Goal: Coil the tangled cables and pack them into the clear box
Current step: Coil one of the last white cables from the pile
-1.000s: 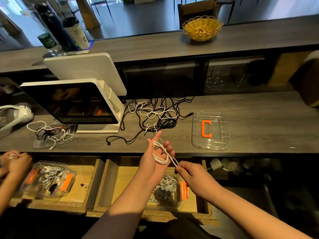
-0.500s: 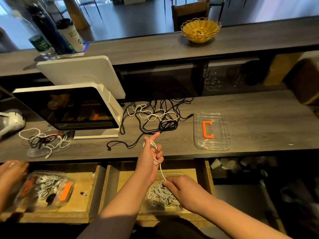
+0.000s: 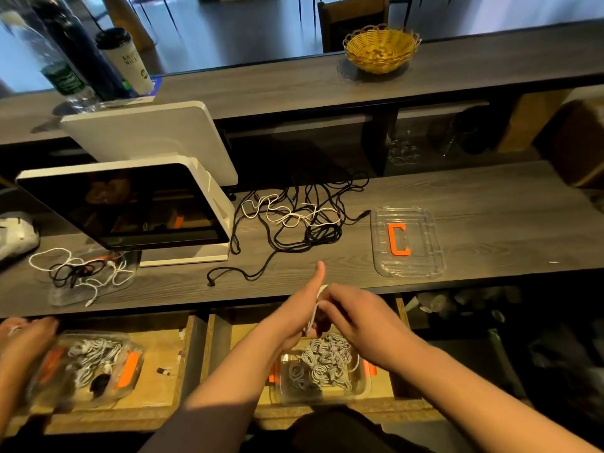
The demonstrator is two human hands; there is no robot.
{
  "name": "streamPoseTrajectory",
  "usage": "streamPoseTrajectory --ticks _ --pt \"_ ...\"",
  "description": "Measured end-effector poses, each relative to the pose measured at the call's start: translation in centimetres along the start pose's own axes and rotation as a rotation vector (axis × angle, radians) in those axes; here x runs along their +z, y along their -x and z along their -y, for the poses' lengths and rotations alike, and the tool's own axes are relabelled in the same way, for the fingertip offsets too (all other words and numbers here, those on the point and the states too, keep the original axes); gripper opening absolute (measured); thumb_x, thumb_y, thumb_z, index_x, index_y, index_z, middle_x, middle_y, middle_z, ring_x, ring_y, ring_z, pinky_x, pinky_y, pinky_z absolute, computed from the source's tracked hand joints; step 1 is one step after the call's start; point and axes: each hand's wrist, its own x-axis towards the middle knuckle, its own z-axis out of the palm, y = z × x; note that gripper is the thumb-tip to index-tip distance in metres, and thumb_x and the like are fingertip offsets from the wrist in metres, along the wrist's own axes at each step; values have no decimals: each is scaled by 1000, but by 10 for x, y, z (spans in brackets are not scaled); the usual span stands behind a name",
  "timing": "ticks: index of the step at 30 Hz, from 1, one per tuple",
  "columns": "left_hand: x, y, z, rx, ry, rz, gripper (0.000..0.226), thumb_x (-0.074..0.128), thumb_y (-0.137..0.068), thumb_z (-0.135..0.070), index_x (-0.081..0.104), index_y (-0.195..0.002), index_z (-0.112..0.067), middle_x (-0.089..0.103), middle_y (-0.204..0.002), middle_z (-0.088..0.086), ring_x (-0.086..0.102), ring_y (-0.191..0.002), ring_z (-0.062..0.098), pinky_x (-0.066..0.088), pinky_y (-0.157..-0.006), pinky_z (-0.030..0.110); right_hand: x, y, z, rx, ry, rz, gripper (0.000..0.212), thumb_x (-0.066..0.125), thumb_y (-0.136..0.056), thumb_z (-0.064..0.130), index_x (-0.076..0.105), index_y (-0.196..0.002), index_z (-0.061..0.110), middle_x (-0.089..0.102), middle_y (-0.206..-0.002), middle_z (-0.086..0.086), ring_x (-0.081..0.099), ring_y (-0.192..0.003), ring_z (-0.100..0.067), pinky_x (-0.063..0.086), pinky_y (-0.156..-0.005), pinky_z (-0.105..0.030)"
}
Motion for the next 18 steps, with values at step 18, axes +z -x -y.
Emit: streamPoseTrajectory --ticks 18 --pt "-10 18 13 7 -58 444 56 49 -92 -64 54 -120 -16 58 -78 -2 40 -59 6 32 -51 16 -28 -12 -9 150 -13 -330 14 68 -90 34 68 -91 20 58 -78 13 53 -73 0 39 -63 -19"
